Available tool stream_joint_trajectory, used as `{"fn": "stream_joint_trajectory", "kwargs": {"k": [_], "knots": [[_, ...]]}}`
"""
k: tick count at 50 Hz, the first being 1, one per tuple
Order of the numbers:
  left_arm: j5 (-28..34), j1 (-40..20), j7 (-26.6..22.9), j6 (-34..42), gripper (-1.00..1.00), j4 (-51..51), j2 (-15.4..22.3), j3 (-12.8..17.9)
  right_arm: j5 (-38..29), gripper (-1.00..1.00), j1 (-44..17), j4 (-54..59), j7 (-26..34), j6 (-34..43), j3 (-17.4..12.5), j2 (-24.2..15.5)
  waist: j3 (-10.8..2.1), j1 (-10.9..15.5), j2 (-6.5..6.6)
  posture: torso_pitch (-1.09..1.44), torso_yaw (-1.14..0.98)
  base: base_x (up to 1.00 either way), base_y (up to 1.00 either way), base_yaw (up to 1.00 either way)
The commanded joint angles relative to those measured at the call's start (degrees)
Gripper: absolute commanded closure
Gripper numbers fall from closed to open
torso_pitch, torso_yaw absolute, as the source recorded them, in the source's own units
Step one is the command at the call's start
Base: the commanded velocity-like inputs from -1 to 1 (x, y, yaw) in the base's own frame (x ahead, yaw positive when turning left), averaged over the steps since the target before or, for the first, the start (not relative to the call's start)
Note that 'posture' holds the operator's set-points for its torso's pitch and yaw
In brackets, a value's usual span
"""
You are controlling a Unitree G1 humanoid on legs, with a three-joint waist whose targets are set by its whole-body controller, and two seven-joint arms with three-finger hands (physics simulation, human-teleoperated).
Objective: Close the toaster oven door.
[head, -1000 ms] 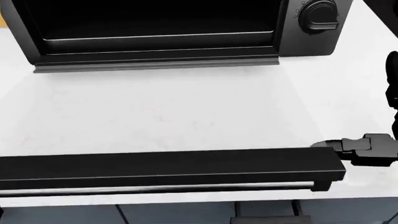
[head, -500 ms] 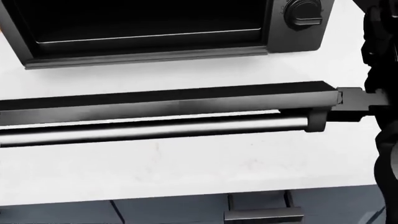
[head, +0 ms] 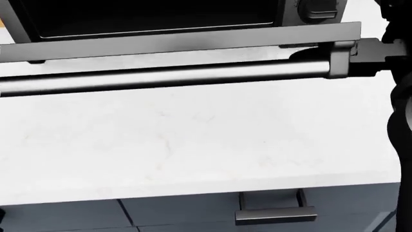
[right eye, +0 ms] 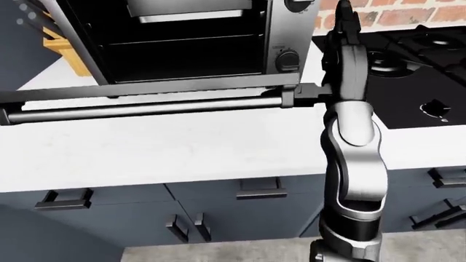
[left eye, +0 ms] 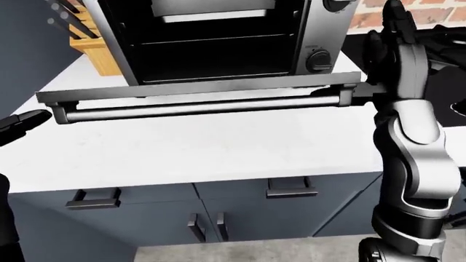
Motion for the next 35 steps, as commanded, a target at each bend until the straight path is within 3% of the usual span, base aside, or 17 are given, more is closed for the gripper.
{"fn": "stream_joint_trajectory", "kwargs": {"k": [1, 25, 35], "knots": [[0.3, -1.16, -0.03, -2.02, -1.0, -1.94, 1.59, 0.87, 1.37, -1.0, -3.54, -2.37, 0.28, -3.35, 1.08, -0.45, -1.65, 0.36, -0.13, 0.0, 0.0, 0.0, 0.0, 0.0], [0.48, -0.2, -1.33, -0.36, -1.0, -6.16, -1.9, -0.6, 0.6, -1.0, -18.9, 17.15, -0.94, -10.02, 2.46, -3.95, -1.63, 0.36, -0.31, 0.0, 0.0, 0.0, 0.0, 0.0], [1.18, 1.48, -2.58, 1.43, -1.0, -11.59, -5.59, -1.94, -0.75, -1.0, -24.42, 25.86, -1.26, -14.0, 3.26, -4.32, -1.53, 0.44, -0.34, 0.0, 0.0, 0.0, 0.0, 0.0]]}}
